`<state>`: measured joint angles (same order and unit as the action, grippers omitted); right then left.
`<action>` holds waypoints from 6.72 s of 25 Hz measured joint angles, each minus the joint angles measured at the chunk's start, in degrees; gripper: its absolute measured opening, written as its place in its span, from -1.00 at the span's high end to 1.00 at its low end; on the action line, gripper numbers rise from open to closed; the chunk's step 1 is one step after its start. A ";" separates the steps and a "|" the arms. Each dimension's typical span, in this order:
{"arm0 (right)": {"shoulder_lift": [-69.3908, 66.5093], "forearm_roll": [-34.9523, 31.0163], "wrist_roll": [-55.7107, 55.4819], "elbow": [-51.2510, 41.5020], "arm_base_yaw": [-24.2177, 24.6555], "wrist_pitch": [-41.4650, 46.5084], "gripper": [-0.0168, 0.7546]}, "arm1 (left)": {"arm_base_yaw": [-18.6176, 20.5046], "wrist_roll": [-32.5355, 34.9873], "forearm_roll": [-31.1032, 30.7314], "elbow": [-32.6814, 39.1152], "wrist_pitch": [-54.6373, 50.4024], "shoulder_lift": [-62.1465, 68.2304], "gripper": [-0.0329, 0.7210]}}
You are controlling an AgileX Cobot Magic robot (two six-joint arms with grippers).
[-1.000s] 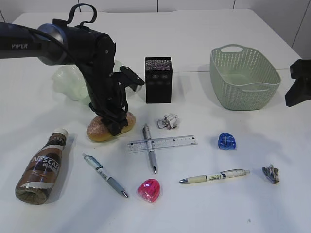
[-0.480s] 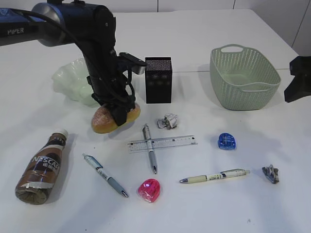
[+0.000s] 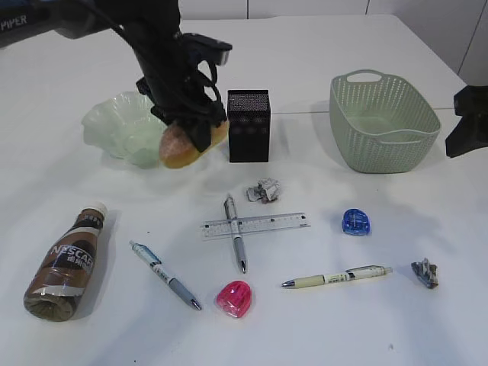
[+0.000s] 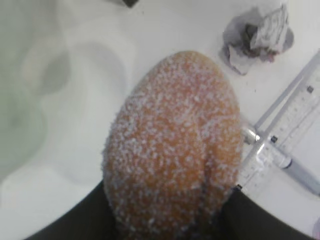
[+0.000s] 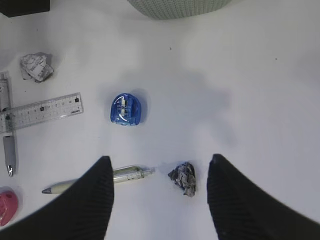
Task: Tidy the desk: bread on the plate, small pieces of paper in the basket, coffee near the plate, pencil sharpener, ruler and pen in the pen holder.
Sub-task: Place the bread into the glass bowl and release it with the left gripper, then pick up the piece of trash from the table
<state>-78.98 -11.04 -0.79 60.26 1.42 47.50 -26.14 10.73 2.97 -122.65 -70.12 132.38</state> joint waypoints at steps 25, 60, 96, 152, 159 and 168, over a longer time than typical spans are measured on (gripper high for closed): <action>0.00 0.20 0.28 0.00 0.00 0.00 -0.25 | 13.58 -11.45 -1.46 -9.93 5.43 -0.11 0.20; 0.00 -1.71 0.28 0.00 0.00 4.24 -0.23 | 15.26 -10.73 -1.41 -9.98 16.17 12.79 -0.39; 0.00 5.12 0.40 0.00 0.00 18.46 -0.23 | 15.26 -11.89 -1.57 -7.45 -1.09 -10.24 -0.65; -29.87 7.03 5.59 0.69 -4.81 2.08 -0.23 | 15.26 -12.01 -1.99 15.62 -1.45 -31.20 -0.52; -29.97 7.03 5.59 0.69 -4.81 1.20 -0.23 | 15.26 -12.01 -1.99 15.62 -1.45 -31.20 -0.52; -30.71 7.08 5.59 0.69 -4.81 0.95 -0.23 | 15.26 -12.01 -1.99 15.62 -1.45 -31.20 -0.52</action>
<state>-109.69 -3.96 4.80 60.95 -3.39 48.45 -10.87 -1.28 0.98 -107.03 -71.57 101.18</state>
